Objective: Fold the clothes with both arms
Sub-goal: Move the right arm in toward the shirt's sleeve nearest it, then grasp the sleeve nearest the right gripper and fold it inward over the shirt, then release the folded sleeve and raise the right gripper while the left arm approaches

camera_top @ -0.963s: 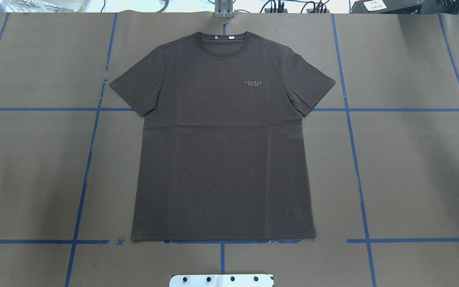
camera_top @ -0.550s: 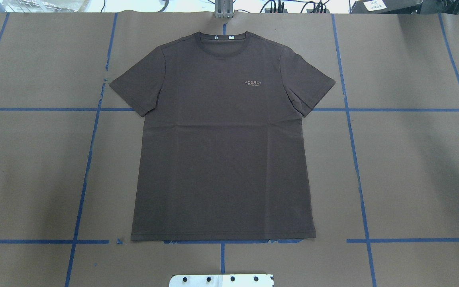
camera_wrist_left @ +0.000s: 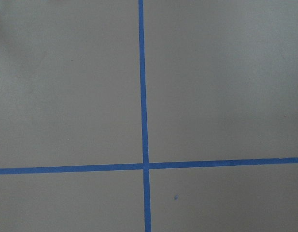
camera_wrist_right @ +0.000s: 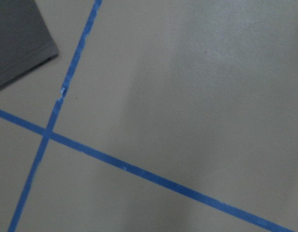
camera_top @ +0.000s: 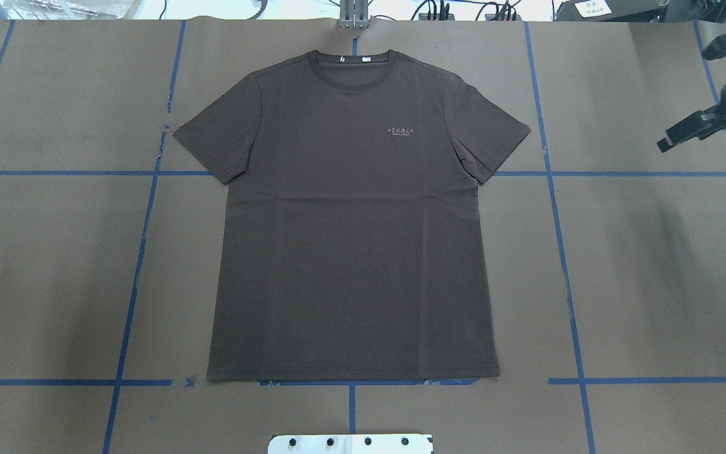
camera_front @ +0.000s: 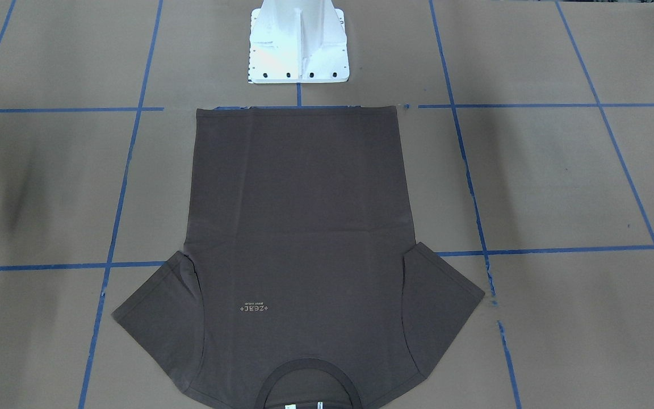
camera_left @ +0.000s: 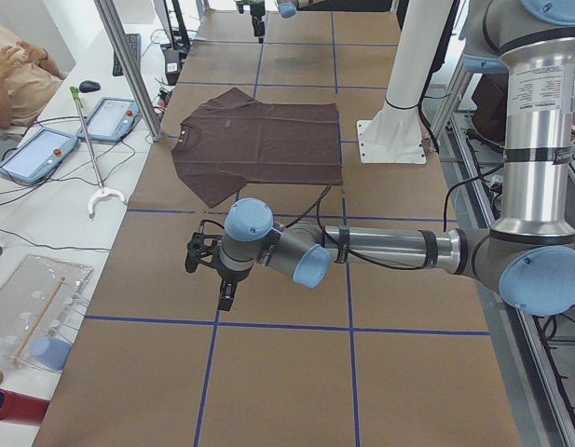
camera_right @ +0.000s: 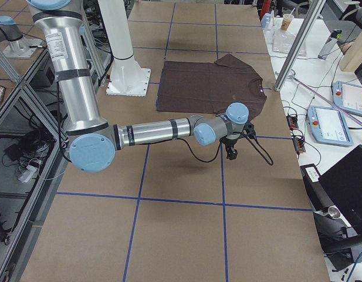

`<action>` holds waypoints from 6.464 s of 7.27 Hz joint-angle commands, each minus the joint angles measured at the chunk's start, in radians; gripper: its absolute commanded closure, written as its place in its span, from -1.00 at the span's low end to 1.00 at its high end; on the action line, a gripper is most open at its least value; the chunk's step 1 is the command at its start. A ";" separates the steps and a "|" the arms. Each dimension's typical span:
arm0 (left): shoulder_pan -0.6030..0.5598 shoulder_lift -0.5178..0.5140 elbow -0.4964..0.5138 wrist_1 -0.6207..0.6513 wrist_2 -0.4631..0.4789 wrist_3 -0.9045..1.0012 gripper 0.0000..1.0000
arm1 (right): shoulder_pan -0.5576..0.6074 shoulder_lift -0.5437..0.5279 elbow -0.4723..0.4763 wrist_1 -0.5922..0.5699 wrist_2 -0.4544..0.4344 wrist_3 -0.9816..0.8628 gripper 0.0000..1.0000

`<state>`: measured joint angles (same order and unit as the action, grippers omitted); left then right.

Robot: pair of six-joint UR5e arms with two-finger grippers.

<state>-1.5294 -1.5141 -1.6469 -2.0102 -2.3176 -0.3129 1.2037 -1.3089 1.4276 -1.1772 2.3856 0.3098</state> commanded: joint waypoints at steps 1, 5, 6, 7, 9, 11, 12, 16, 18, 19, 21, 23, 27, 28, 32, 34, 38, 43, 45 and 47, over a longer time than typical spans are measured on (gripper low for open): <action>-0.001 0.005 -0.005 -0.002 0.000 0.000 -1.00 | -0.132 0.139 -0.139 0.201 -0.114 0.441 -1.00; 0.000 0.015 0.001 -0.004 0.000 0.003 -1.00 | -0.296 0.276 -0.232 0.202 -0.367 0.684 -0.80; 0.000 0.020 0.002 -0.005 0.000 0.009 -1.00 | -0.296 0.277 -0.234 0.200 -0.370 0.681 -0.69; 0.000 0.020 0.001 -0.005 0.001 0.011 -1.00 | -0.296 0.296 -0.242 0.195 -0.378 0.689 -0.56; 0.000 0.020 0.001 -0.005 0.001 0.012 -1.00 | -0.293 0.310 -0.266 0.195 -0.390 0.689 -0.44; -0.001 0.020 0.001 -0.005 0.001 0.014 -1.00 | -0.286 0.309 -0.269 0.195 -0.394 0.689 -0.32; 0.000 0.020 0.001 -0.005 0.001 0.014 -1.00 | -0.285 0.310 -0.280 0.194 -0.410 0.692 -0.32; -0.001 0.020 0.001 -0.005 0.001 0.012 -1.00 | -0.285 0.350 -0.335 0.194 -0.418 0.698 -0.24; -0.001 0.020 -0.001 -0.005 0.001 0.012 -1.00 | -0.285 0.349 -0.335 0.195 -0.416 0.701 0.00; -0.001 0.020 -0.002 -0.005 0.001 0.012 -1.00 | -0.285 0.349 -0.335 0.195 -0.416 0.703 0.31; -0.001 0.020 -0.004 -0.005 0.000 0.012 -1.00 | -0.285 0.349 -0.334 0.195 -0.416 0.703 0.82; -0.001 0.020 -0.002 -0.005 0.000 0.012 -1.00 | -0.283 0.355 -0.328 0.195 -0.410 0.706 1.00; -0.001 0.020 -0.011 -0.004 0.000 0.011 -1.00 | -0.341 0.541 -0.326 0.191 -0.416 1.008 1.00; -0.003 0.018 -0.013 -0.004 0.000 0.012 -1.00 | -0.367 0.595 -0.375 0.191 -0.433 1.041 1.00; -0.001 0.020 -0.022 -0.002 -0.002 0.006 -1.00 | -0.429 0.689 -0.484 0.195 -0.533 1.040 0.18; 0.002 0.012 -0.025 -0.009 -0.009 0.003 -1.00 | -0.453 0.686 -0.458 0.200 -0.562 1.039 -1.00; 0.208 -0.105 -0.008 -0.216 -0.178 -0.296 -1.00 | -0.420 0.489 -0.123 0.194 -0.414 1.054 -1.00; 0.557 -0.522 0.255 -0.217 0.151 -0.762 -1.00 | -0.293 0.246 0.127 0.203 -0.231 1.039 -1.00; 0.597 -0.549 0.295 -0.222 0.277 -0.807 -1.00 | -0.292 0.209 0.152 0.205 -0.230 1.037 -1.00; 0.624 -0.648 0.456 -0.222 0.386 -0.801 -0.78 | -0.292 0.200 0.168 0.205 -0.235 1.037 -1.00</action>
<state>-0.9240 -2.1060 -1.2842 -2.2314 -1.9992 -1.1141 0.9107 -1.1015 1.5831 -0.9726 2.1535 1.3469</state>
